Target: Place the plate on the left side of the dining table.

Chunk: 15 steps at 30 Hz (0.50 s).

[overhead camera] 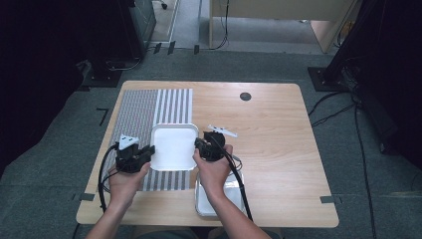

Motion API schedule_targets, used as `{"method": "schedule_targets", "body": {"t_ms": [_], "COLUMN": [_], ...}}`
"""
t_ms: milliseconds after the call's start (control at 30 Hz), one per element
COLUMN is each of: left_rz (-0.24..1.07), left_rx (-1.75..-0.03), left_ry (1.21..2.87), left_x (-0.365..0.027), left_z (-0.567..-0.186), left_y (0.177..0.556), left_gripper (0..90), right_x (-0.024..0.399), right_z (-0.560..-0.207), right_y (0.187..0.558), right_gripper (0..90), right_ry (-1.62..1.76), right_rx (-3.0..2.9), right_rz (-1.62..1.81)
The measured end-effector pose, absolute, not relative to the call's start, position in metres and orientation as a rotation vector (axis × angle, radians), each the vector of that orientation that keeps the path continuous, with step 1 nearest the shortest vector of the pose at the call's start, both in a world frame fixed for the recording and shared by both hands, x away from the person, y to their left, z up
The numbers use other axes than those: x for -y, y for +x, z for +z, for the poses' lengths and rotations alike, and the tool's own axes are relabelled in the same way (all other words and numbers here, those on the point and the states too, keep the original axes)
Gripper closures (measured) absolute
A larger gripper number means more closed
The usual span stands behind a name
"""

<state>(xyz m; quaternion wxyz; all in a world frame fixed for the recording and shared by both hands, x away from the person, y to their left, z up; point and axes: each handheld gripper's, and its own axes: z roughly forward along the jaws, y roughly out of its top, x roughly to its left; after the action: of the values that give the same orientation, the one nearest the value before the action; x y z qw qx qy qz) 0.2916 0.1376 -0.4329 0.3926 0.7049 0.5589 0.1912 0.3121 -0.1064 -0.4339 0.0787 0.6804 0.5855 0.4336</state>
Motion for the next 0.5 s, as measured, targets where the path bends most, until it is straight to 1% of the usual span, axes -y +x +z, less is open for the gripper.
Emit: {"method": "schedule_targets", "body": {"t_ms": [100,500], "left_rz": [0.477,0.519], "left_rx": [-1.446,-1.538], "left_ry": [1.771,1.769], "left_x": [-0.148,-0.182], "left_z": [-0.434,-0.443], "left_y": [0.298,0.329], "left_gripper": [82.1,84.8], "right_x": [0.097,0.054], "right_z": [-0.435,-0.448], "right_y": [0.320,0.352], "right_gripper": [89.1,89.5], "right_ry": [2.047,2.058], "right_rx": [-1.763,-1.822], "right_rz": [1.299,1.255]}}
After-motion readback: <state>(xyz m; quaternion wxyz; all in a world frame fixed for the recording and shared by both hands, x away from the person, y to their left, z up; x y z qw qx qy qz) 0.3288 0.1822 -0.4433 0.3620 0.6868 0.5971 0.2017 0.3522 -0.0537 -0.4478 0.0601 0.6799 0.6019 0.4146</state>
